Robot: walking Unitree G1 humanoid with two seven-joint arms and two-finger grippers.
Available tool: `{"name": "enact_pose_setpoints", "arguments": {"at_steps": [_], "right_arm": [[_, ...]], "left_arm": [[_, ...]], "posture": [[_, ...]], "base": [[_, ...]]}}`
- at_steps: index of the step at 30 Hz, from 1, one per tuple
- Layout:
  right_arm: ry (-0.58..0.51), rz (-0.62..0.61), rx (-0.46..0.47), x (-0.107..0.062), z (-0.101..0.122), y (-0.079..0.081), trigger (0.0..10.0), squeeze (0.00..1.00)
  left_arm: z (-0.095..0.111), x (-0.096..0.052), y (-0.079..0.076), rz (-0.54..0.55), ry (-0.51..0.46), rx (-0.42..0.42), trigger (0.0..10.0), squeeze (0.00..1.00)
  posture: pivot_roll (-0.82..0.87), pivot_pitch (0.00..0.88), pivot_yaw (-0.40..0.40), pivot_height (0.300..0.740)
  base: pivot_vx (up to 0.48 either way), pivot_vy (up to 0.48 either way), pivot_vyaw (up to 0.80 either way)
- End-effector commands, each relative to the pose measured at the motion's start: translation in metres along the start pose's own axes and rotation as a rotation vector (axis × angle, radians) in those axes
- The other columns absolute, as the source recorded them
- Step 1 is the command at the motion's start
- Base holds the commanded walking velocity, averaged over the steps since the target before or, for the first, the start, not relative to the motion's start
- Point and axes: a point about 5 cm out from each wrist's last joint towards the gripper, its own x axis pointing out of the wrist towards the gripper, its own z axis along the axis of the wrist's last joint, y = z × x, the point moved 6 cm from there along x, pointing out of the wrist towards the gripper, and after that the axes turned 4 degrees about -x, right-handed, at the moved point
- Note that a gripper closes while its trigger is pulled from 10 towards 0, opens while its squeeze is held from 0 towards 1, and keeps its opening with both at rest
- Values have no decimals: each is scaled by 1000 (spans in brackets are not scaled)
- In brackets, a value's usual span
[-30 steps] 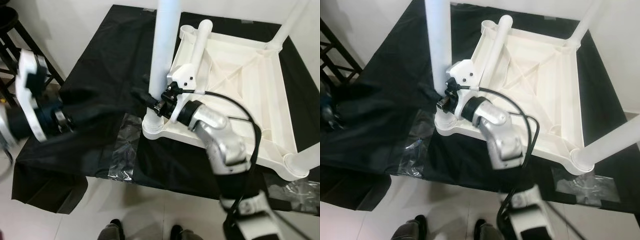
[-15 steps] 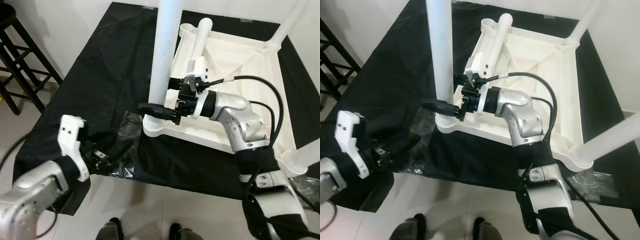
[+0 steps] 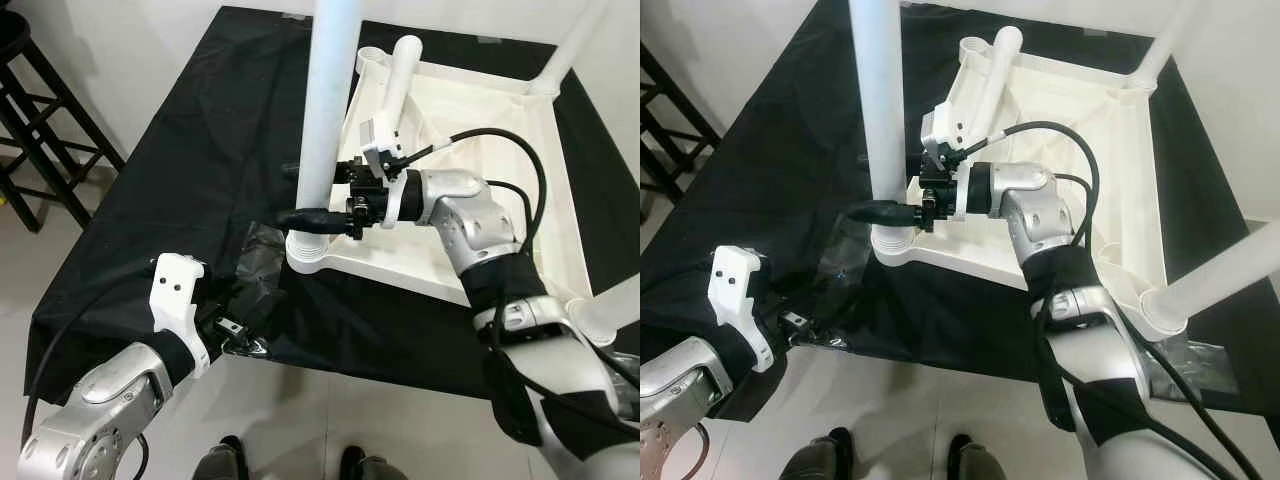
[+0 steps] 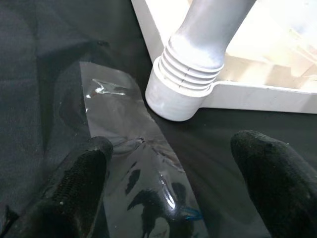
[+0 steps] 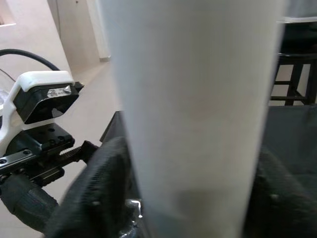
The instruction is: Building children table
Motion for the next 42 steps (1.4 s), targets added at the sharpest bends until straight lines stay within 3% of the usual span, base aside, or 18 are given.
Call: {"name": "enact_pose_setpoints", "arguments": {"at_steps": [1,7,10,11,12,14,16,19,21,25,26,27,29,30,36,37,38,42], "right_arm": [[19,3,12,-6,-9,2,0,0],[24,-86,43,-19,-22,4,0,0],[39,-240,78,-24,-37,6,0,0],[113,-443,84,-21,-61,11,0,0],[233,-861,71,-39,-83,7,0,0],[233,-861,71,-39,-83,7,0,0],[355,-1028,178,-43,-113,66,0,0],[338,-953,185,-37,-114,73,0,0],[332,-964,154,-43,-109,52,0,0],[329,-965,153,-44,-108,49,0,0],[316,-960,156,-43,-105,44,10000,0],[308,-965,163,-44,-101,41,10000,451],[308,-965,163,-44,-101,41,10000,451],[260,-954,187,-41,-95,38,10000,1000],[61,-798,213,-24,-58,28,10000,1000],[27,-627,154,-16,-46,36,10000,0],[3,-484,124,-13,-39,45,10000,0],[-24,-300,93,-14,-33,54,10000,0]], "left_arm": [[-3,-1,-3,20,-11,22,10000,0],[-3,0,-2,58,-39,43,10000,0],[-4,-1,3,99,-58,63,10000,0],[-4,-3,7,128,-66,75,10000,0],[-3,-5,10,143,-69,81,10000,0],[-3,-5,10,143,-69,81,10000,0],[0,-7,10,143,-91,89,10000,0],[3,-6,7,130,-112,86,10000,0],[1,-4,6,111,-110,81,10000,0],[1,-4,5,106,-110,85,10000,0],[0,-4,2,94,-110,81,10000,0],[-1,-3,0,87,-112,85,10000,0],[-1,-3,0,87,-112,85,10000,0],[-2,-4,-2,81,-112,89,10000,0],[-2,-4,-4,71,-116,102,10000,0],[-2,-4,5,123,-125,104,10000,0],[-2,-4,11,159,-131,113,10000,0],[-2,-4,18,198,-143,133,10000,0]], "posture": [[185,281,-83,740],[171,281,-85,740],[160,281,-89,740],[158,284,-94,740],[153,285,-92,740],[153,285,-92,740],[137,284,-80,740],[141,279,-75,740],[134,271,-90,740],[135,270,-92,740],[139,263,-92,740],[147,262,-90,740],[147,262,-90,740],[147,262,-90,740],[155,254,-90,740],[160,248,-90,740],[158,245,-87,740],[162,239,-84,740]], "base": [[0,0,0],[0,0,0],[0,0,0],[0,0,0],[0,0,0],[0,0,0],[0,0,0],[0,0,0],[0,0,0],[0,0,0],[0,0,0],[0,0,0],[0,0,0],[0,0,0],[0,0,0],[0,0,0],[0,0,0],[0,0,0]]}}
